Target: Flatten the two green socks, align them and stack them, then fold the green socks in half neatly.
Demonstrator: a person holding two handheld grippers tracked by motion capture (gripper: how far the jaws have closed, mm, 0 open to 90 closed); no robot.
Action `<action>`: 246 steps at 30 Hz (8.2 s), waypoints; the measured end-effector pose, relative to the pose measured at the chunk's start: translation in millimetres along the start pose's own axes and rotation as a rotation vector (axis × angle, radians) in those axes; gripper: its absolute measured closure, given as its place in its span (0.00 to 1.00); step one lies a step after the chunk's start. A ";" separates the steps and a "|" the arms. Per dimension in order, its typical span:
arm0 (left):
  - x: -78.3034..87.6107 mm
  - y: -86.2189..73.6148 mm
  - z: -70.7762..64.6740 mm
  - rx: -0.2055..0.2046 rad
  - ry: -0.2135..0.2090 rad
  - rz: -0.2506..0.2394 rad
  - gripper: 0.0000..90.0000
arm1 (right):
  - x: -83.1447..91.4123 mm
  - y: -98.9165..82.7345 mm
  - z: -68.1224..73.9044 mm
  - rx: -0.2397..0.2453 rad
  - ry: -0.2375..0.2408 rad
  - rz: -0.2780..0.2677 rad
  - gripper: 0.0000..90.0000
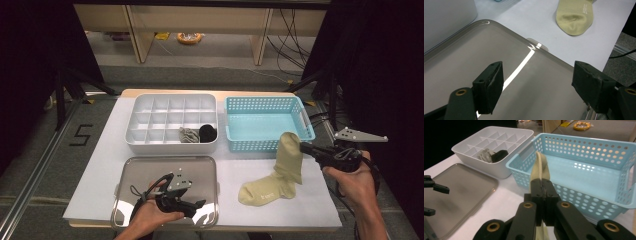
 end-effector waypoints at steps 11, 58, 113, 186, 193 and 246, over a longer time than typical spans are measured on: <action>-0.5 -0.4 -0.6 0.004 -0.002 0.000 0.27 | -26.1 -42.7 28.5 0.013 0.081 0.079 1.00; -31.3 27.0 -40.9 -0.033 -0.099 -0.003 0.32 | -34.7 -110.5 42.3 -0.020 0.042 0.182 0.76; -115.7 53.0 -44.3 -0.111 -0.097 0.091 0.93 | -52.4 -105.0 -24.5 -0.050 -0.103 0.258 0.95; -120.3 49.1 -41.5 0.033 -0.115 0.079 0.96 | -50.6 -118.9 -4.9 0.046 -0.132 0.292 0.75; -112.4 50.6 -35.4 -0.005 -0.181 0.116 0.96 | -49.7 -110.8 19.3 0.033 -0.093 0.236 0.74; -67.4 64.5 -2.2 -0.052 -0.165 0.133 0.95 | -94.0 -113.8 73.9 0.148 0.052 0.264 0.82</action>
Point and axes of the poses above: each handheld gripper's, and its own axes: x roughly backward along the jaws, y roughly out of its top, z roughly to its left, the point moved 5 cm from there along -x, roughly forward along the jaws, and after that the axes turned 3 degrees about -y, right-handed, at the moved point
